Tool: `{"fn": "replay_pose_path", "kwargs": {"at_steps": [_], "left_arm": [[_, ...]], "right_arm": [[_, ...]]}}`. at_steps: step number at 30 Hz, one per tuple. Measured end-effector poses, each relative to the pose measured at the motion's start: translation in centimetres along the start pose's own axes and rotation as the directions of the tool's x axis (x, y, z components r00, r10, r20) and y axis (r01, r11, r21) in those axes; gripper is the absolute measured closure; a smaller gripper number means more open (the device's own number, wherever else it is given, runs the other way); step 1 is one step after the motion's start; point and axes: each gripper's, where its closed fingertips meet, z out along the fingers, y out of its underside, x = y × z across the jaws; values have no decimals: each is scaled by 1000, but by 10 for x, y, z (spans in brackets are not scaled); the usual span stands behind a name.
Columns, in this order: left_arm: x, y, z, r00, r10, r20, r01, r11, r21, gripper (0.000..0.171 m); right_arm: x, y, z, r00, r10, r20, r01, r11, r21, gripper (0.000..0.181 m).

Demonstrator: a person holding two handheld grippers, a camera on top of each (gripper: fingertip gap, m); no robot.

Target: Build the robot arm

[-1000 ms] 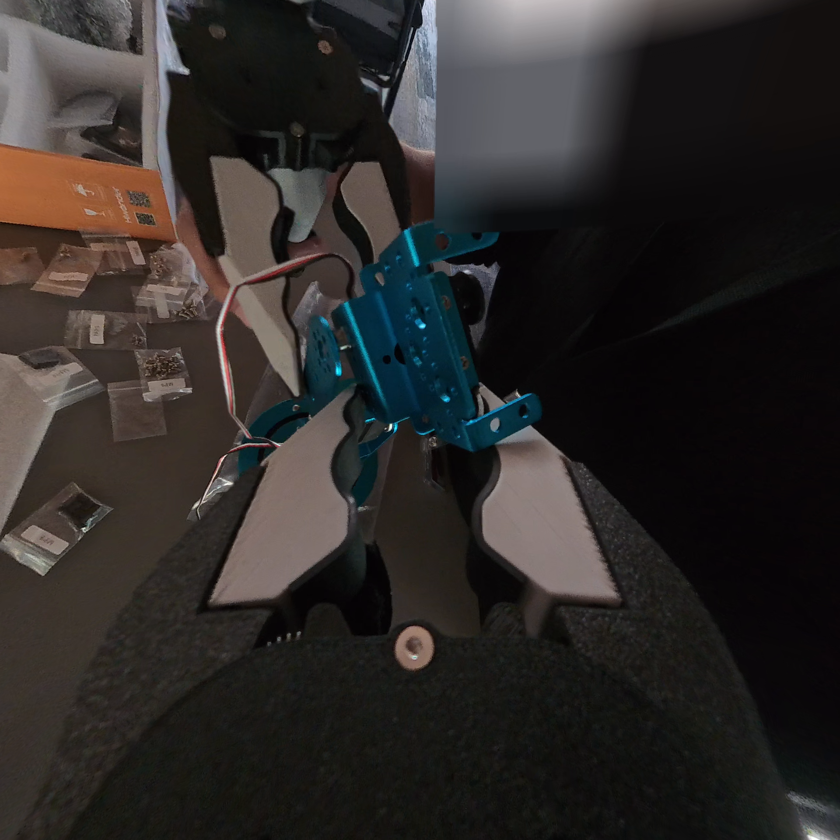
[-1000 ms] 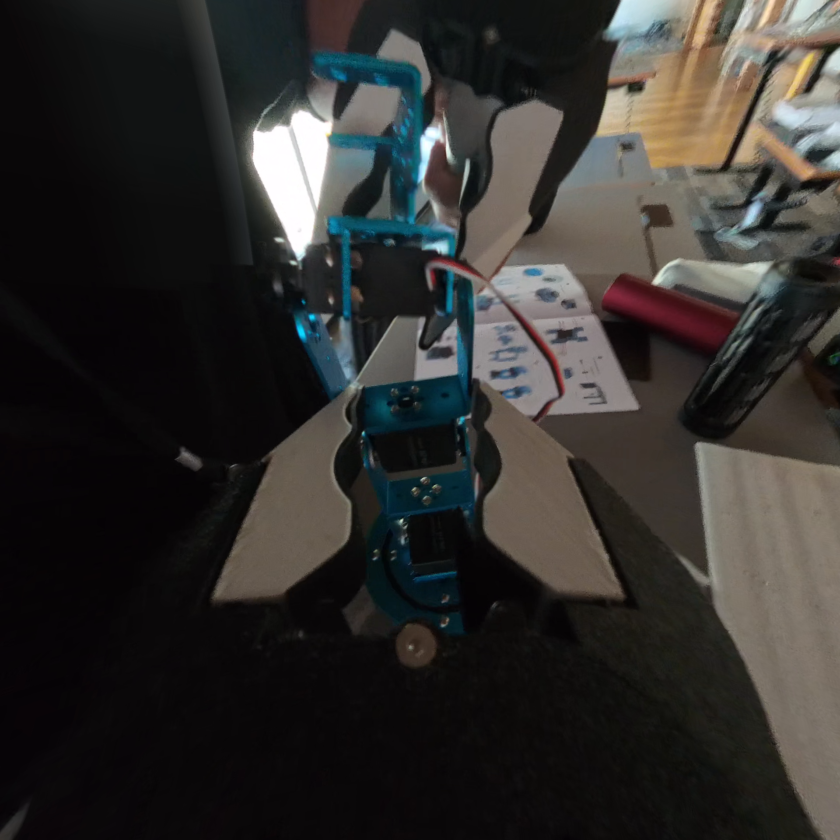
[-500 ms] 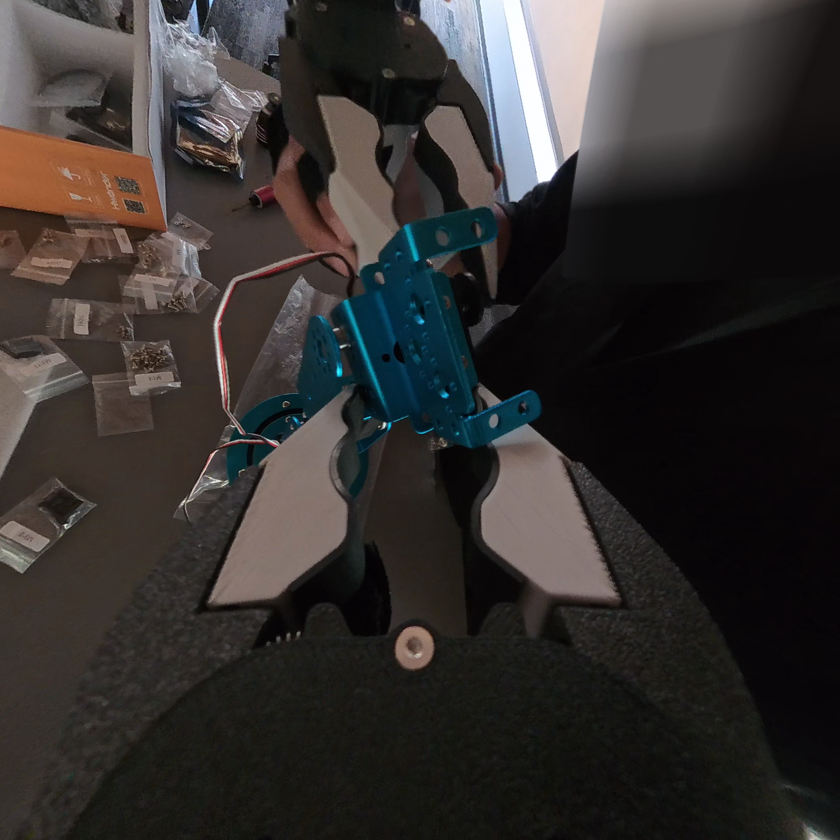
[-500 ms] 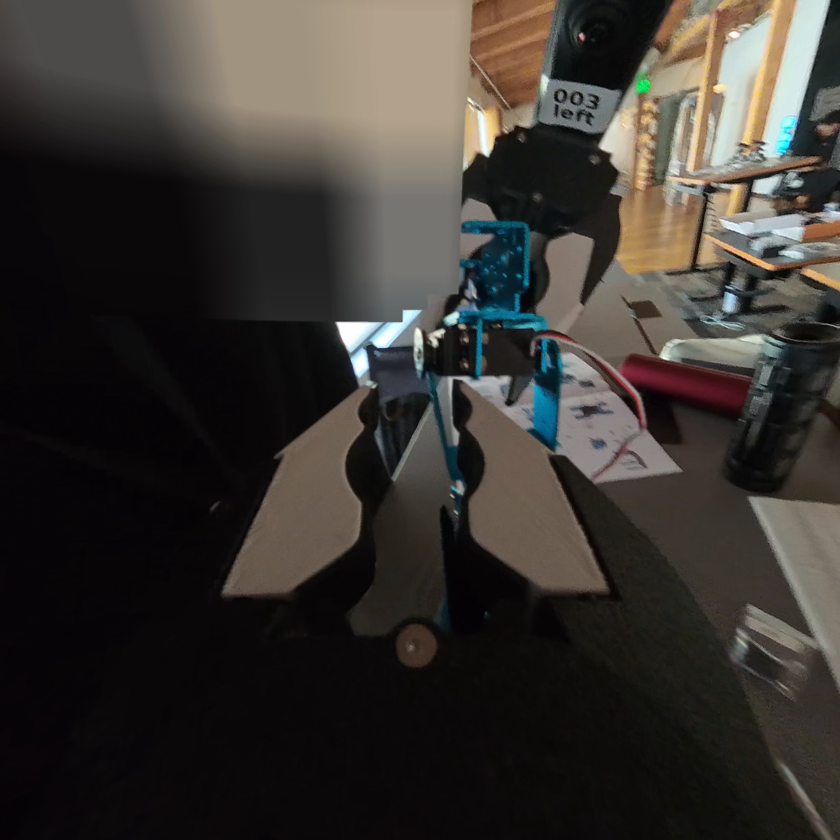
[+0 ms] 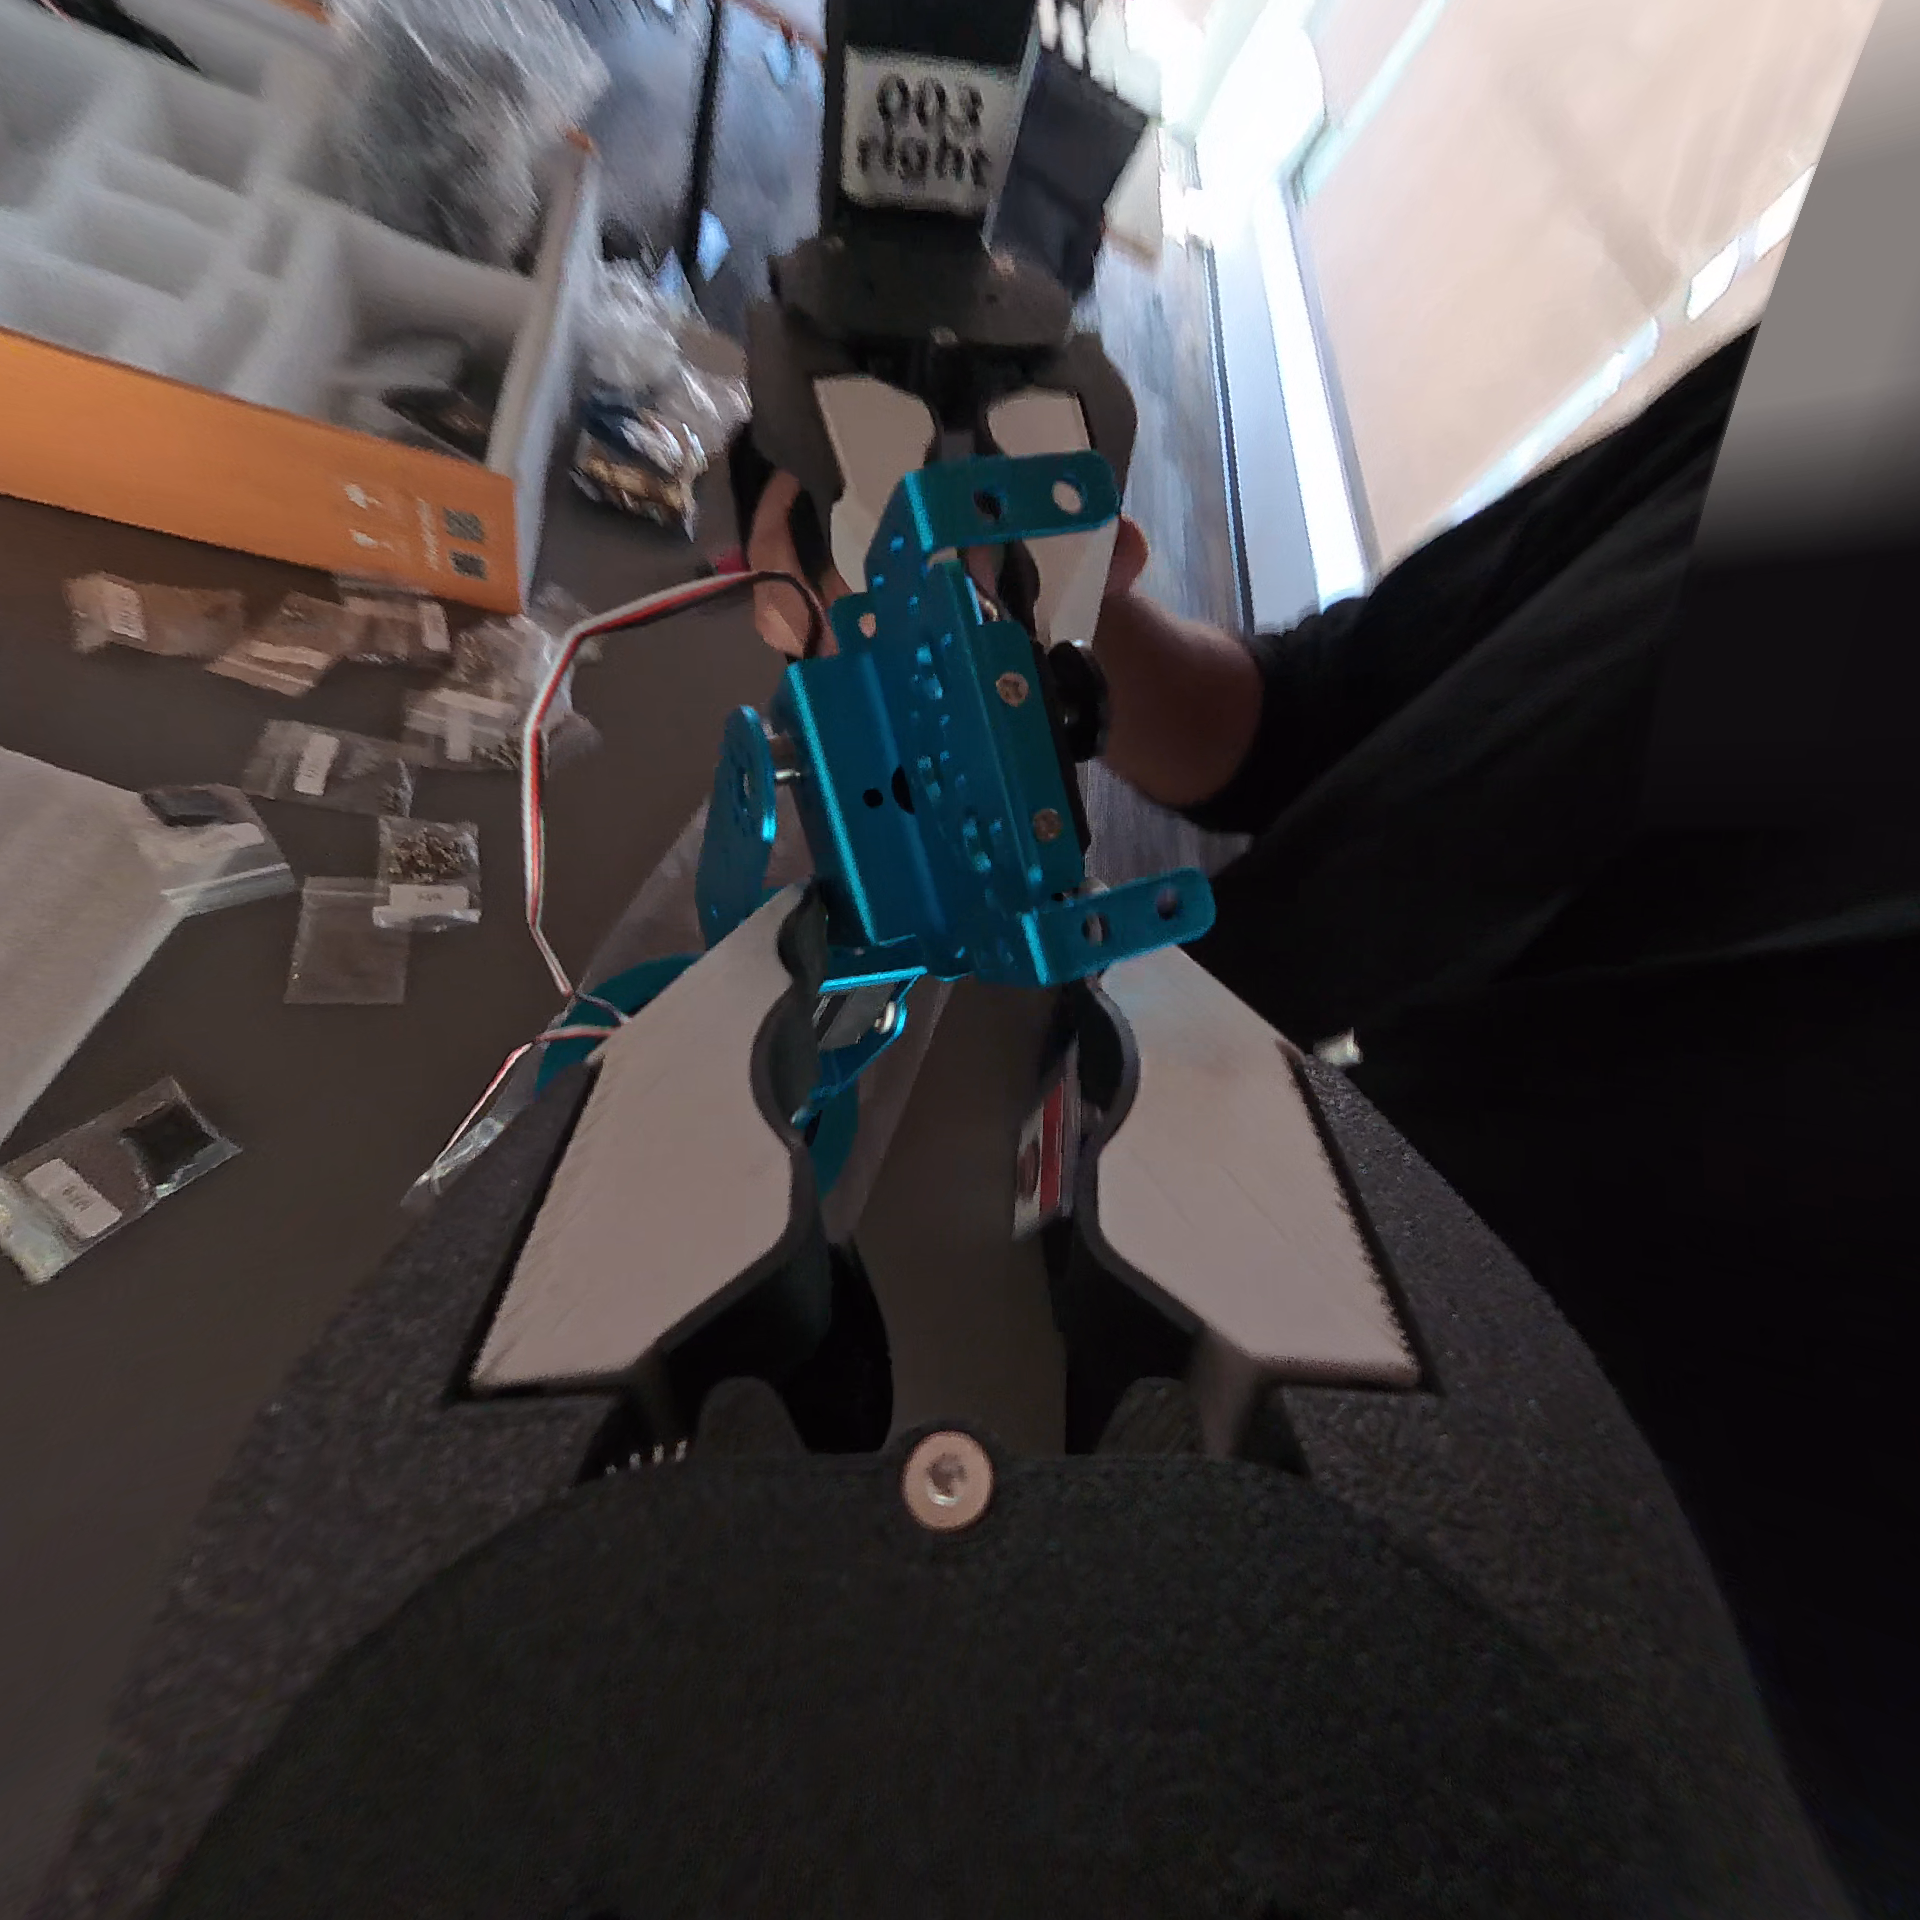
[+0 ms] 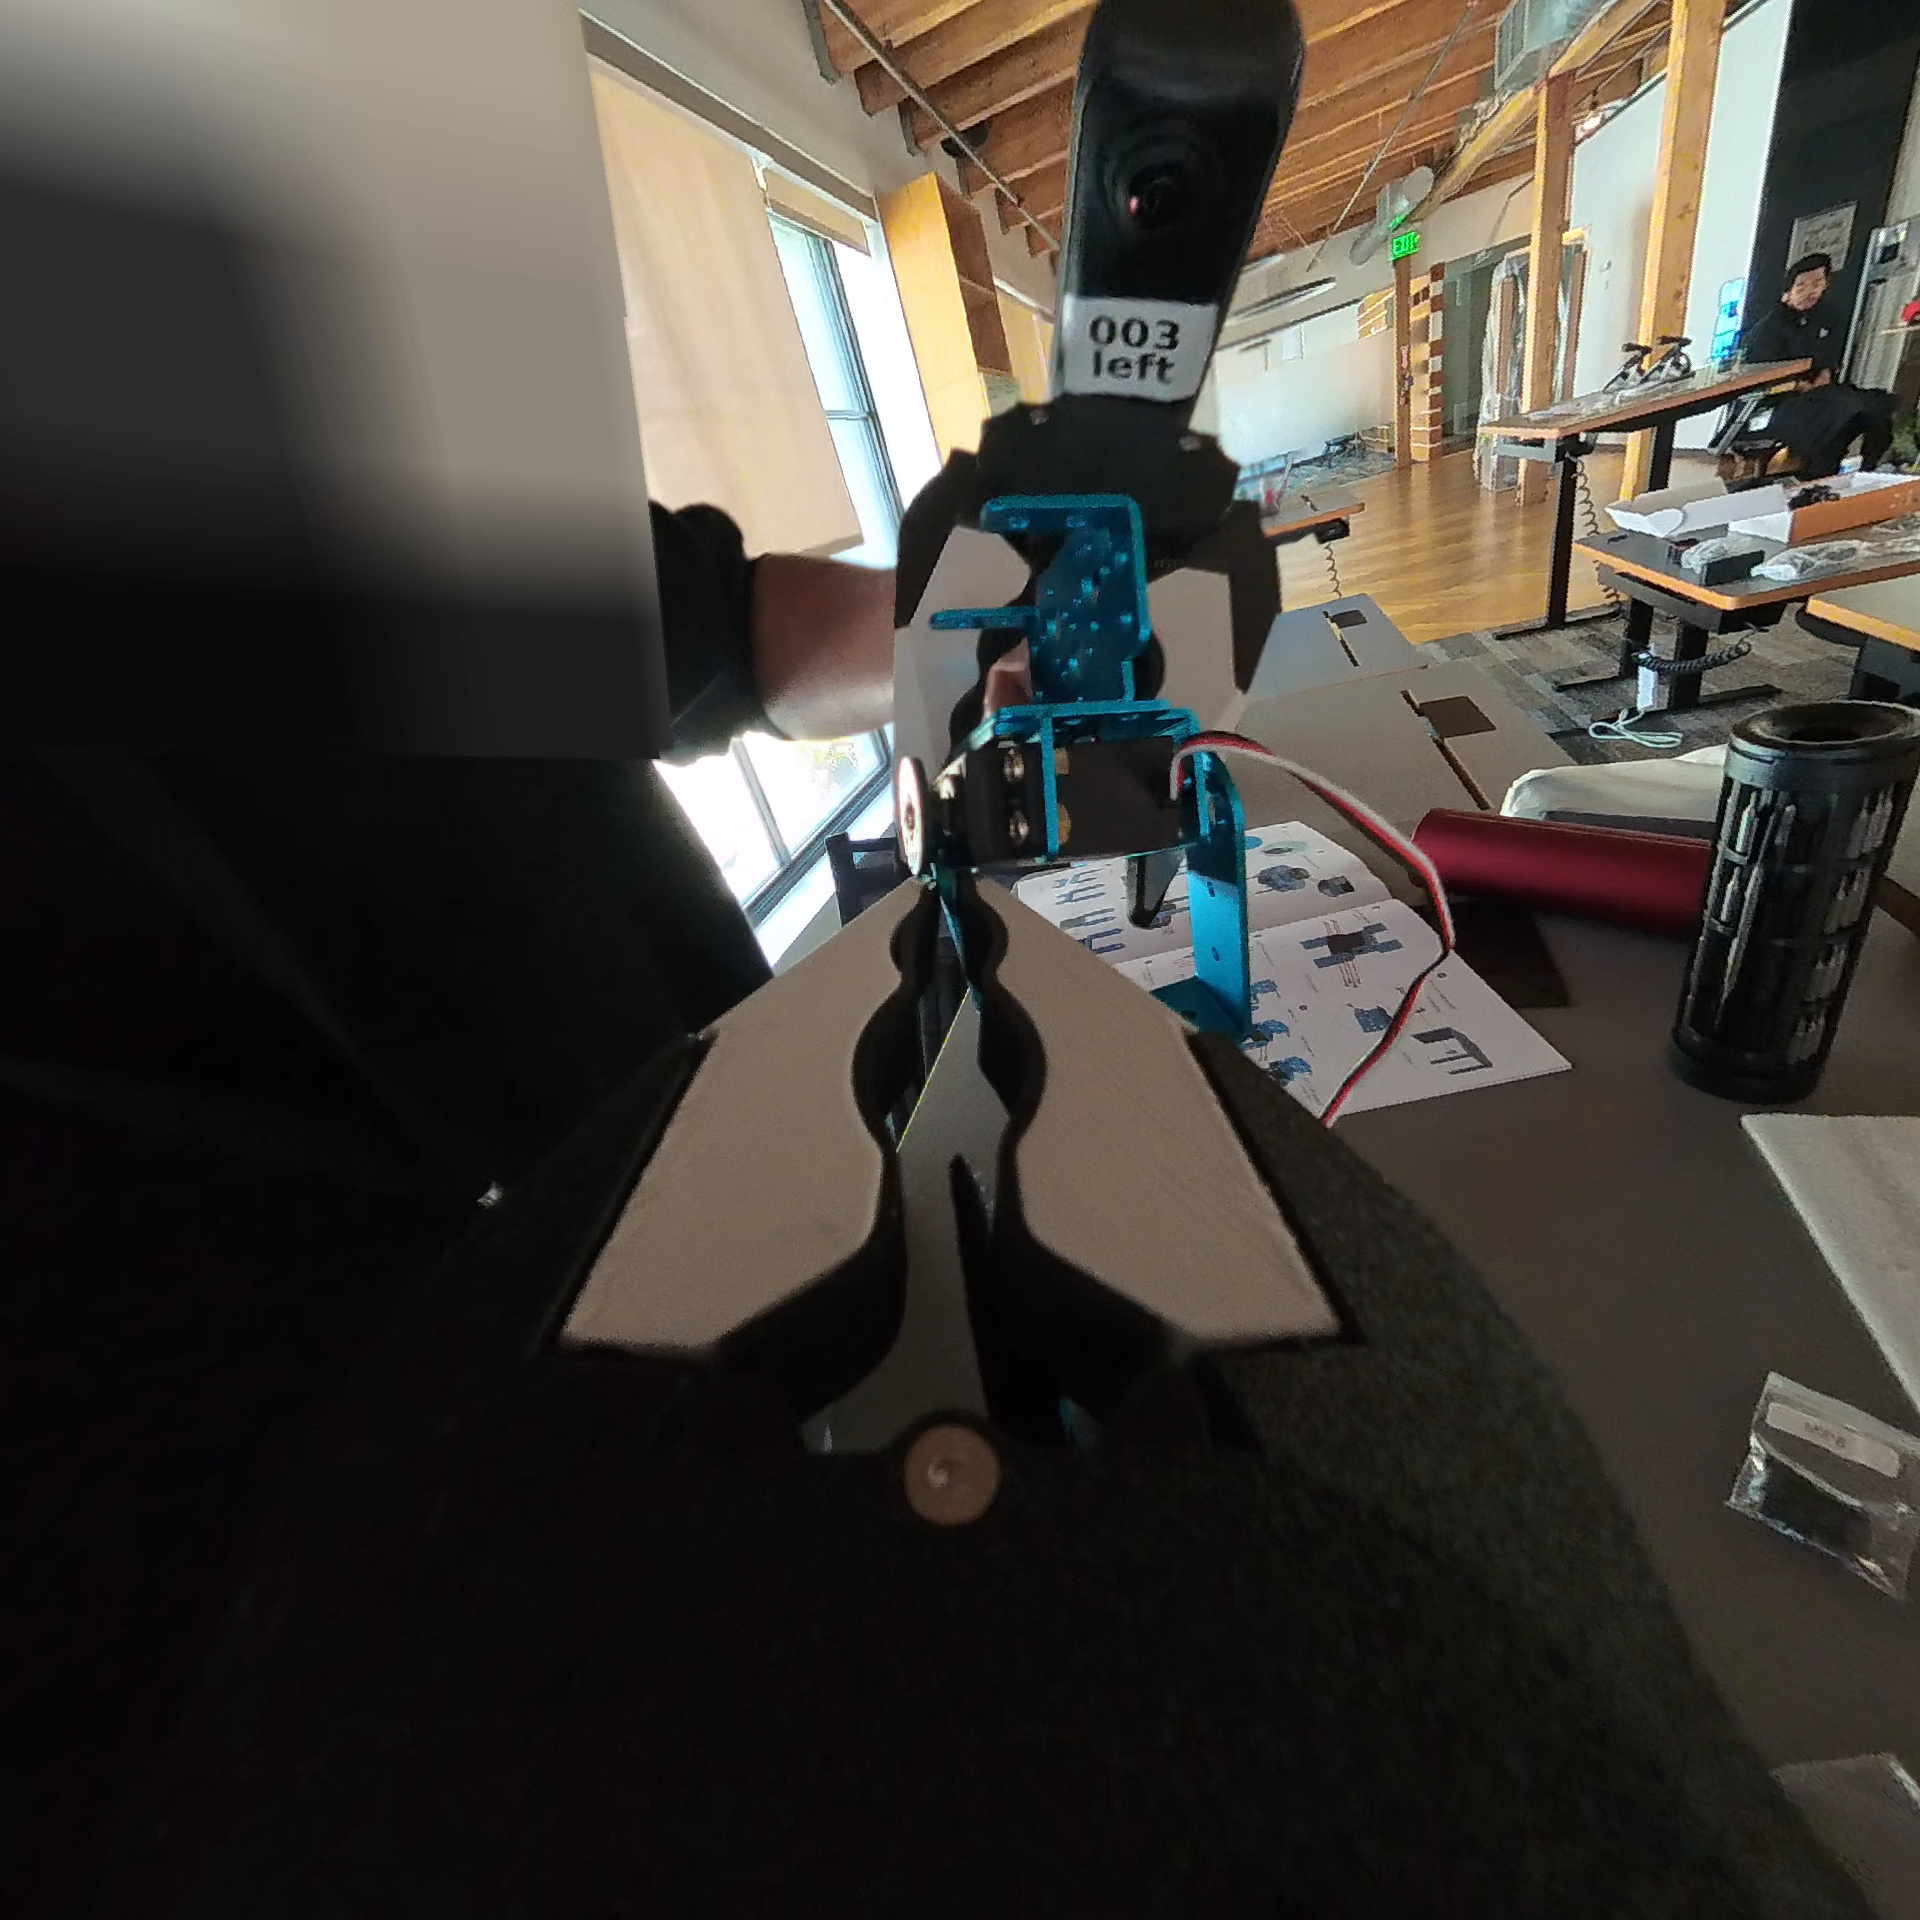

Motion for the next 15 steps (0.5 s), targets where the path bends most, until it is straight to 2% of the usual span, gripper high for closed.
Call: {"fn": "replay_pose_path", "kwargs": {"at_steps": [4, 6, 8, 11, 12, 15], "left_arm": [[3, -8, 5, 997, -71, 35, 64, 982, 176, 114], [2, -10, 5, 994, -72, 87, 49, 969, 240, 114], [-3, -13, 4, 988, -91, 126, 48, 948, 314, 122], [-2, -23, -2, 984, -177, 26, 147, 883, 447, 125], [-3, -23, -2, 982, -189, 9, 164, 874, 458, 126], [-4, -22, -1, 985, -158, 71, 104, 866, 489, 125]], "right_arm": [[0, 0, 0, 1000, -3, -19, 3, 1000, -10, 179], [0, 0, 0, 1000, -9, -27, 8, 1000, -19, 179], [0, 0, 0, 1000, -8, -28, 7, 1000, -23, 179], [0, 1, 1, 1000, -13, -18, 12, 1000, -20, 179], [-1, 1, 2, 999, -35, -20, 35, 999, -19, 179], [-1, 1, 4, 991, -121, -57, 121, 993, -13, 179]]}}
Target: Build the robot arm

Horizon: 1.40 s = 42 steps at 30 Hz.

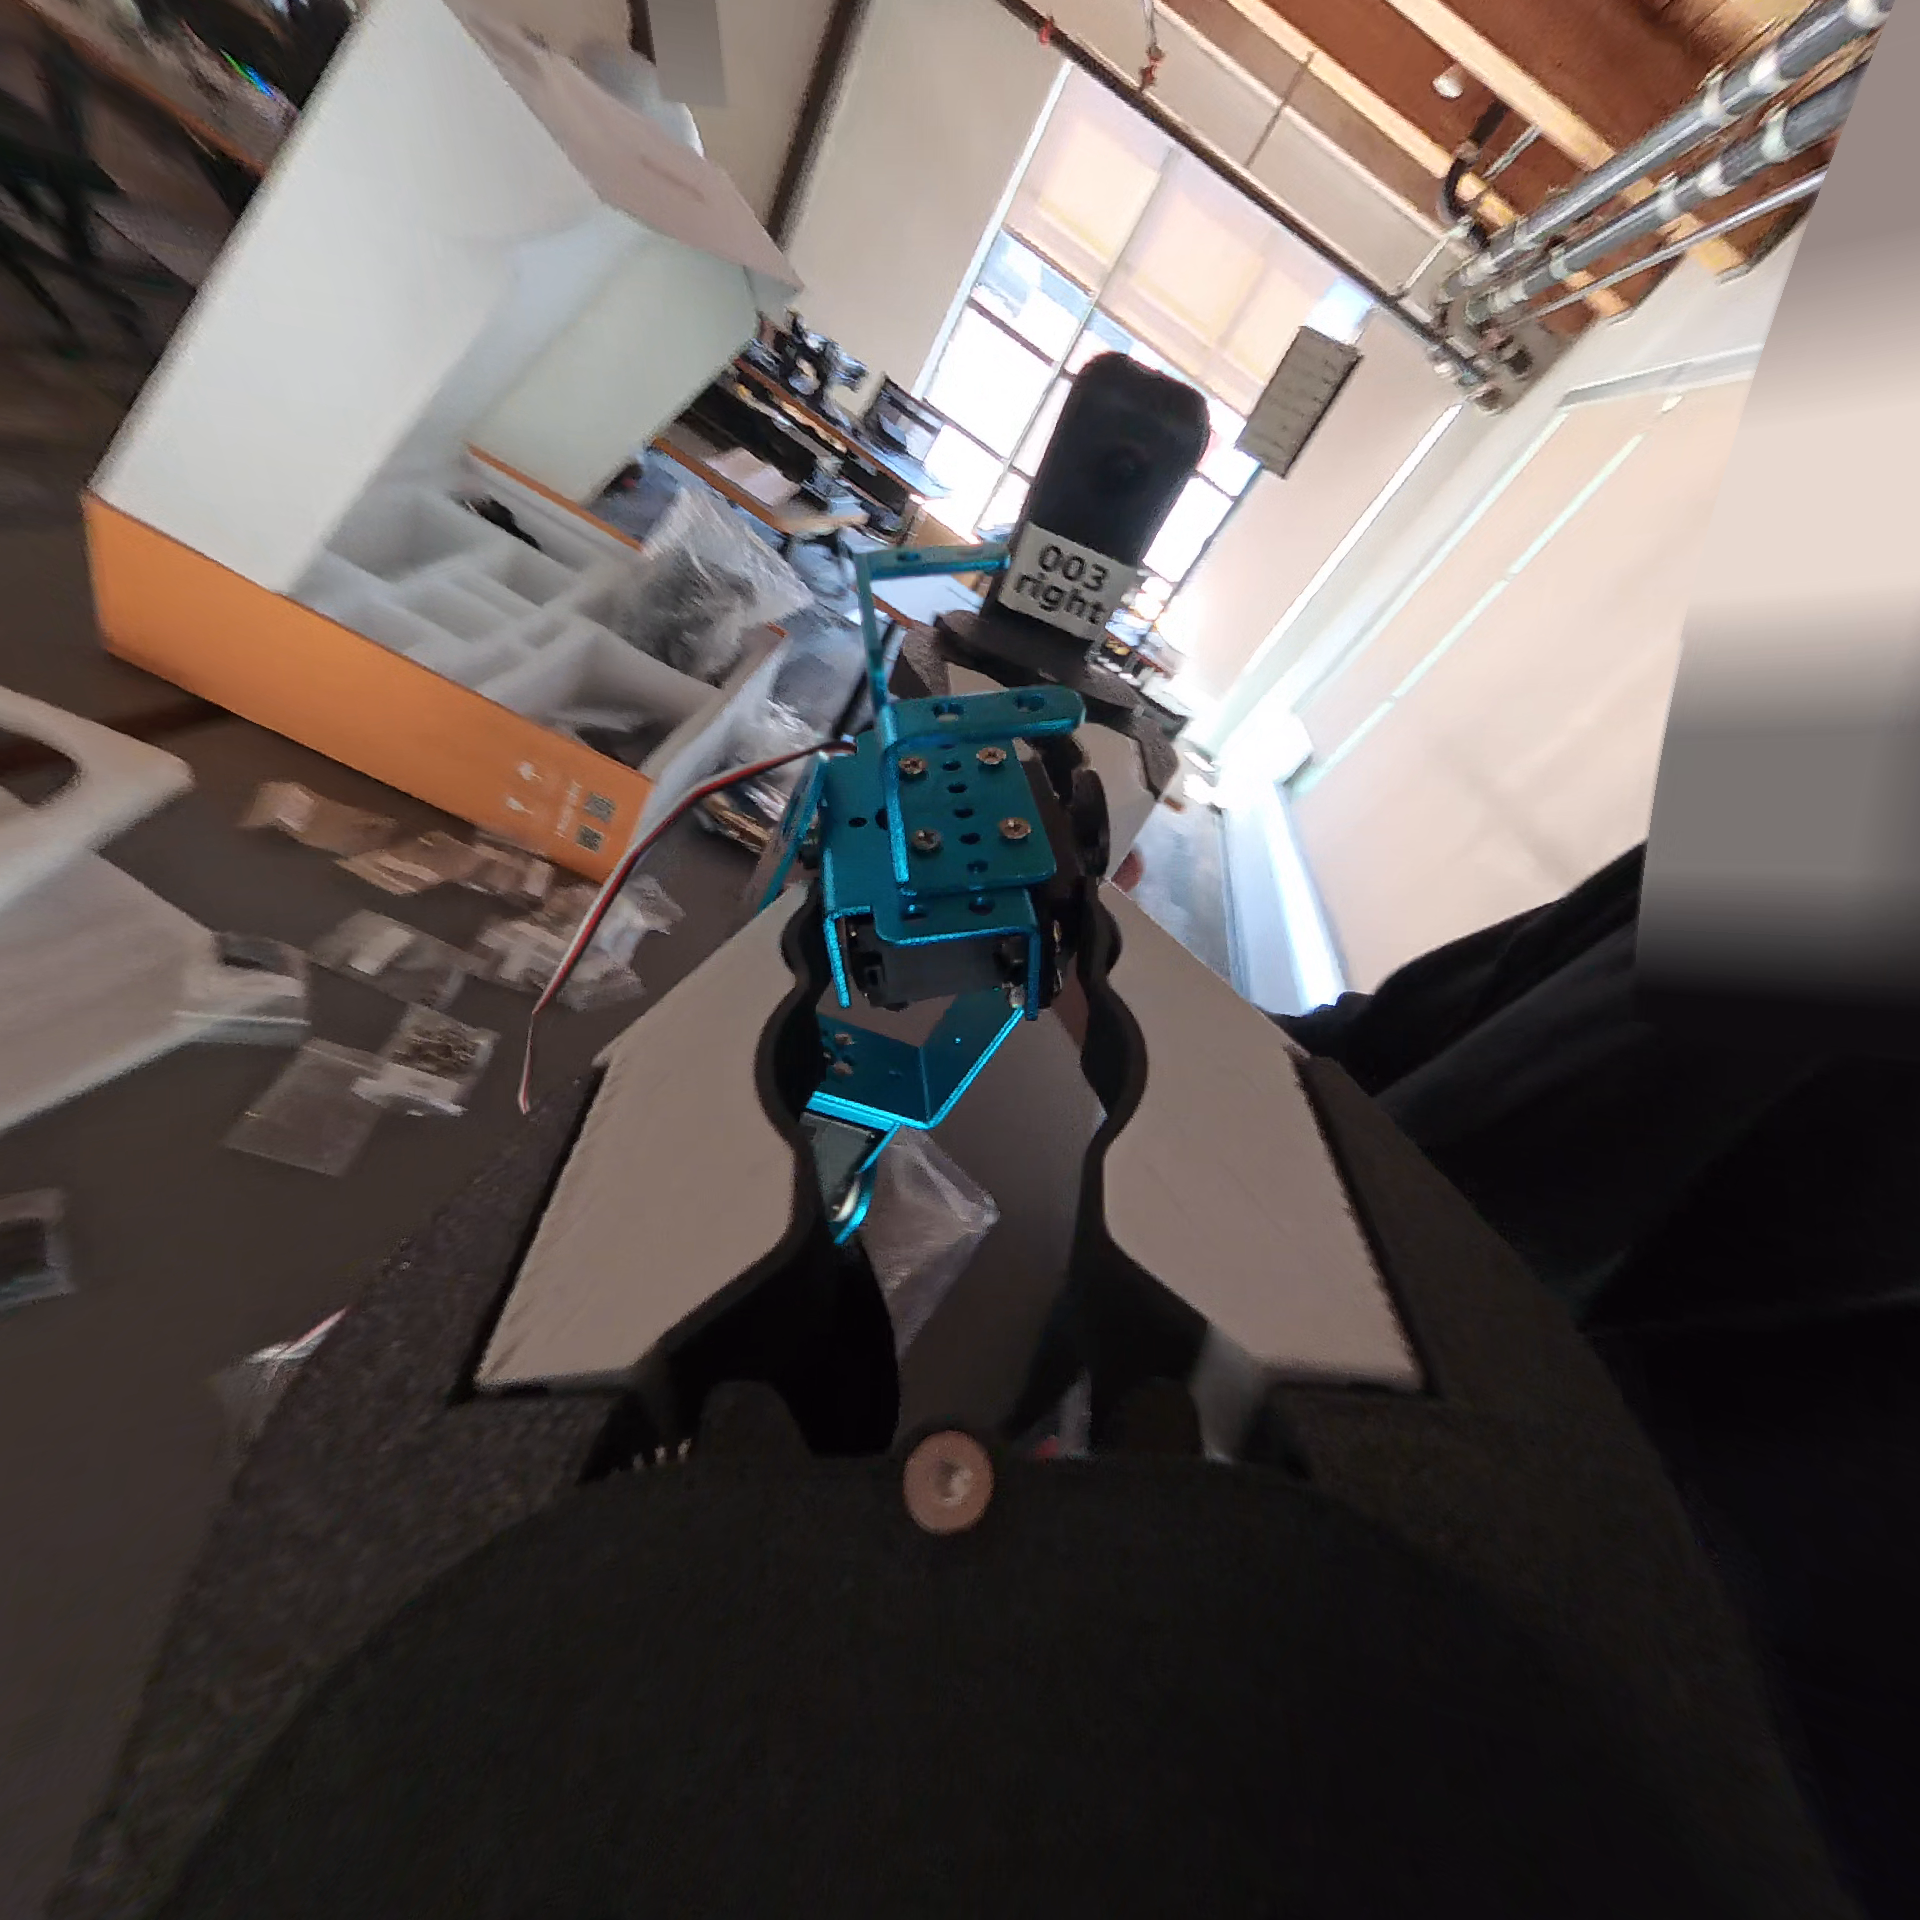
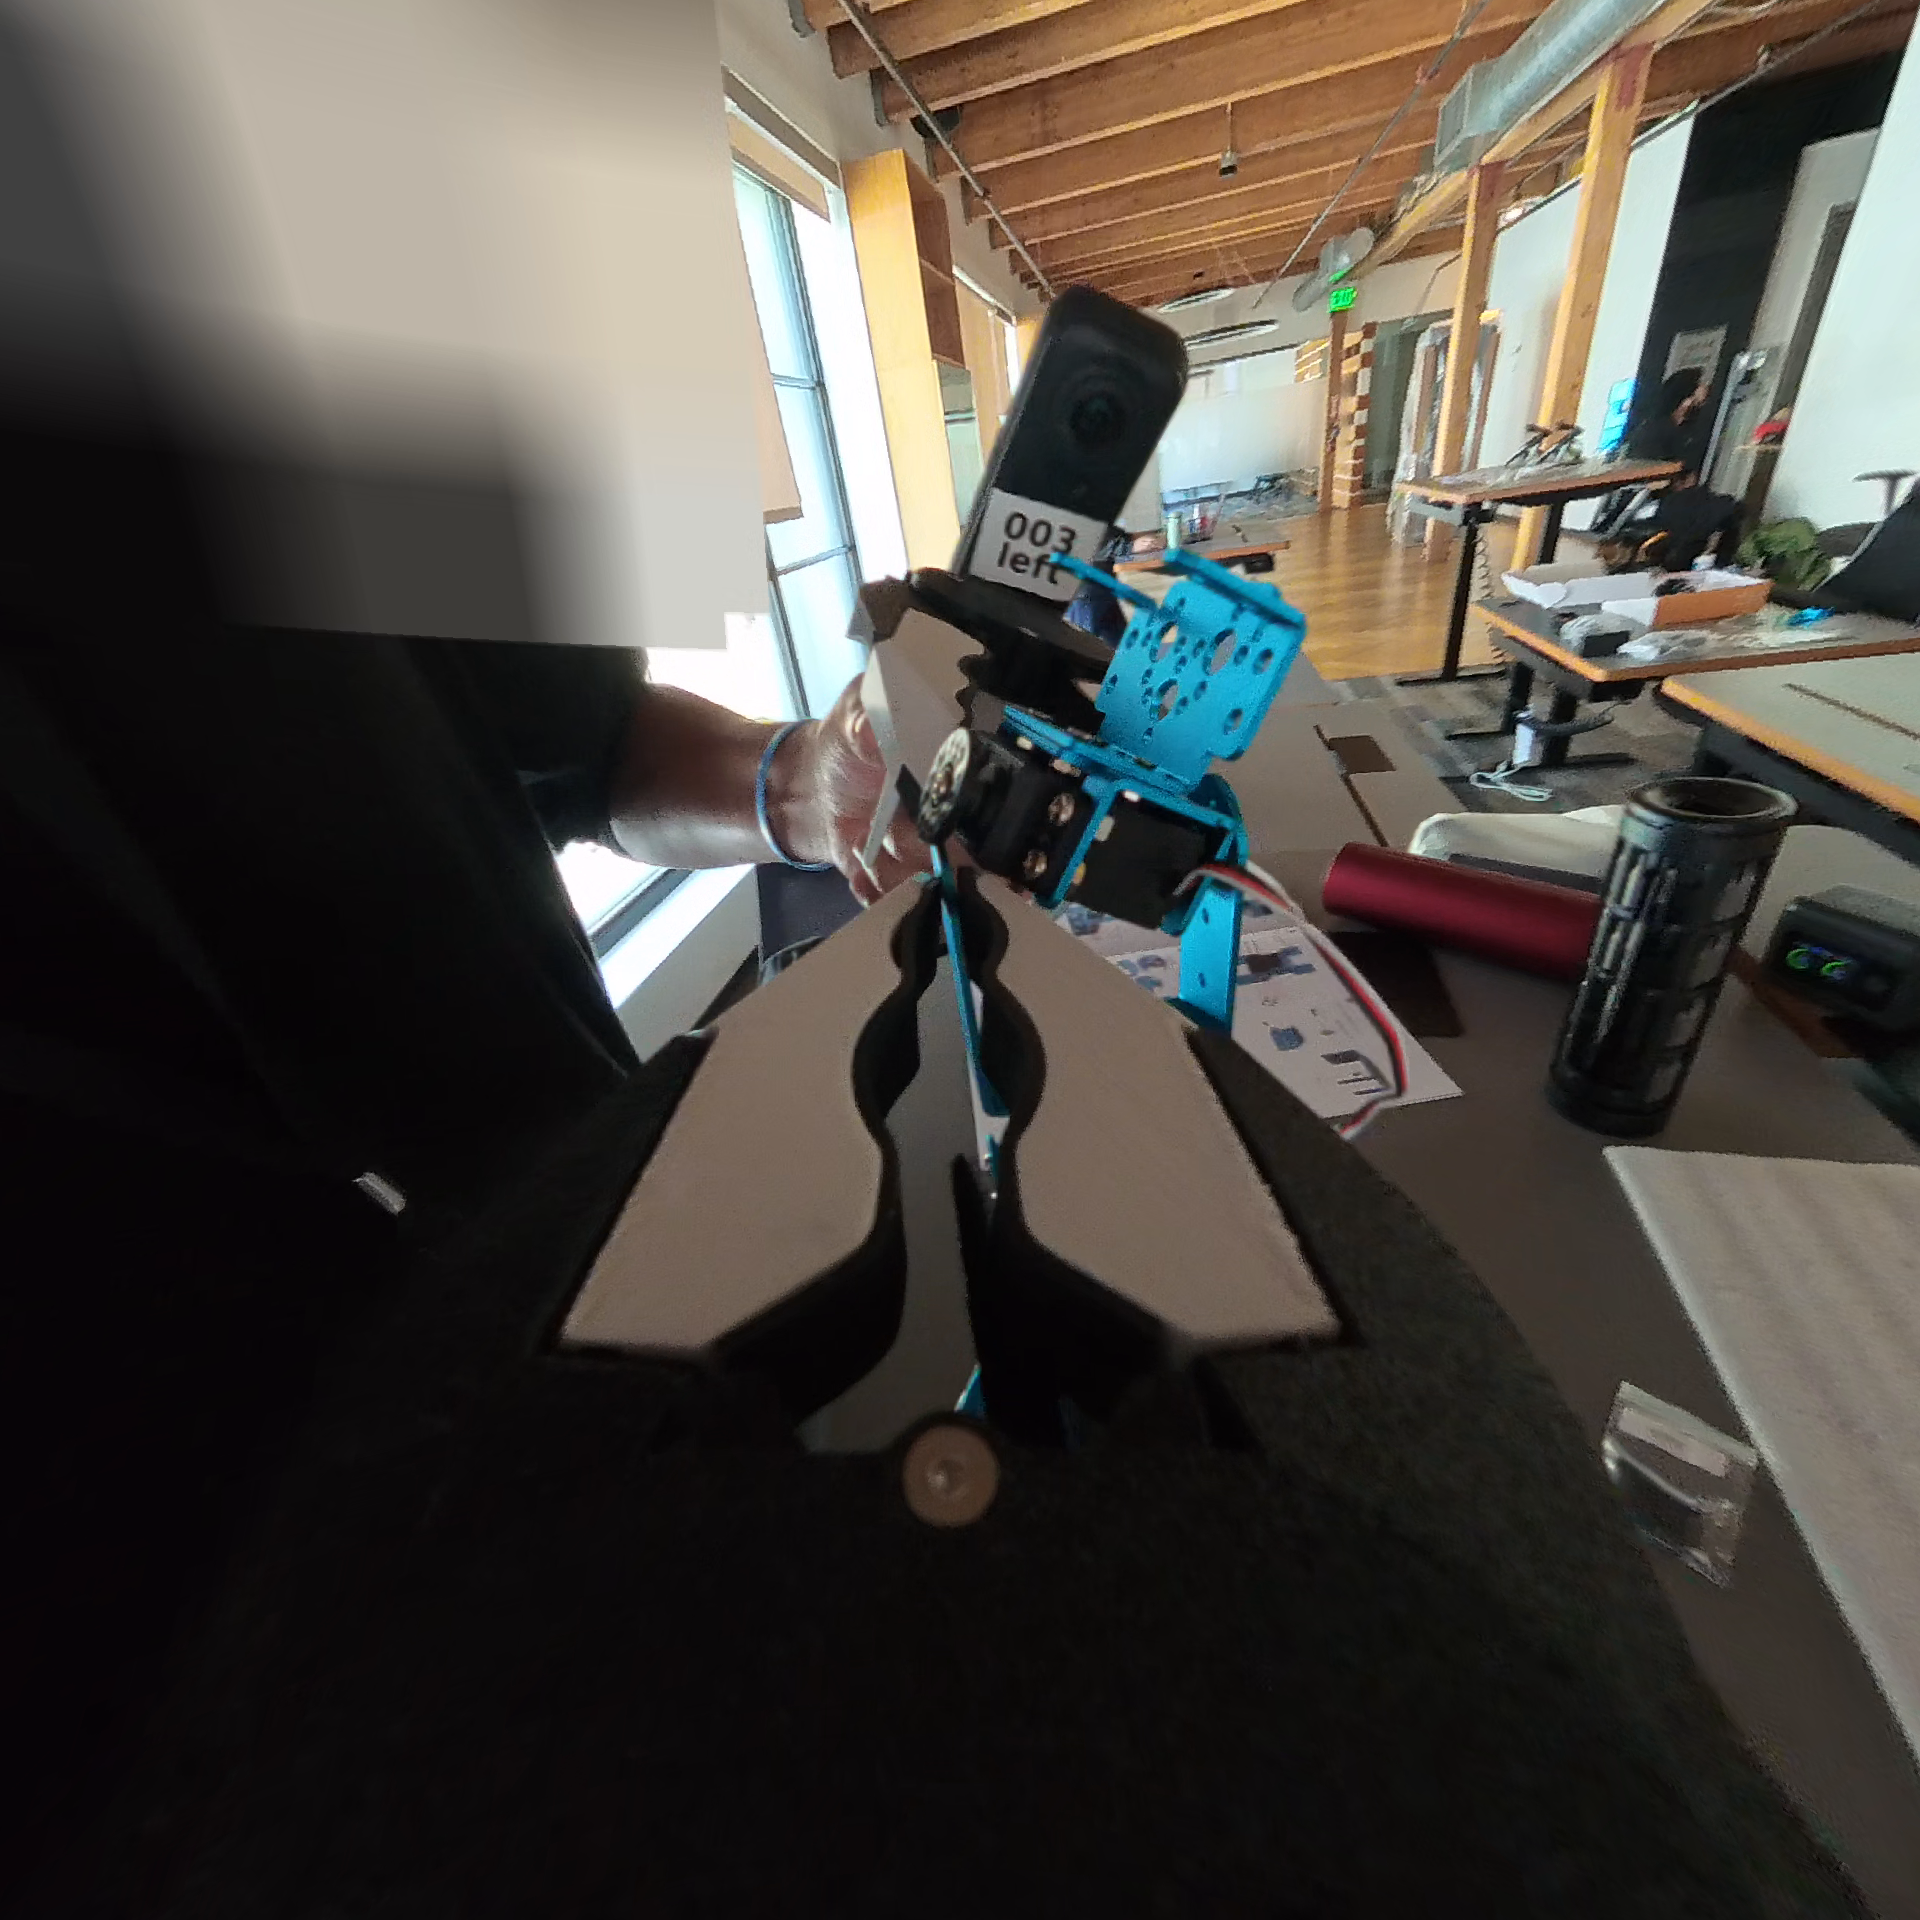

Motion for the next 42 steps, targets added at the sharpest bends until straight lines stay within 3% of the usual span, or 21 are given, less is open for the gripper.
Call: {"fn": "replay_pose_path", "kwargs": {"at_steps": [6, 9, 10, 12, 21, 32, 42], "left_arm": [[-1, -1, 1, 998, 42, 40, -43, 999, 15, 125], [-4, -3, 0, 997, 51, 57, -52, 998, 21, 125], [-5, -3, 0, 997, 51, 61, -53, 998, 24, 125], [-4, -4, -1, 996, 57, 72, -59, 998, 24, 125], [1, -3, -2, 994, 90, 68, -93, 994, 50, 126], [4, -2, -1, 979, 170, 111, -177, 983, 50, 125], [6, 0, 0, 972, 215, 94, -220, 975, 45, 126]], "right_arm": [[3, 7, -2, 994, 107, 8, -107, 994, -18, 178], [-1, 22, 0, 986, 160, 41, -158, 986, -54, 158], [-1, 20, 1, 985, 170, 40, -169, 985, -27, 159], [8, 21, 2, 993, 111, -31, -111, 994, 7, 177], [1, 24, 2, 999, 14, 41, -15, 1000, 13, 179], [-3, 26, 5, 989, -142, 33, 144, 986, -80, 180], [-6, 27, 3, 986, -159, 42, 161, 985, -57, 180]]}}
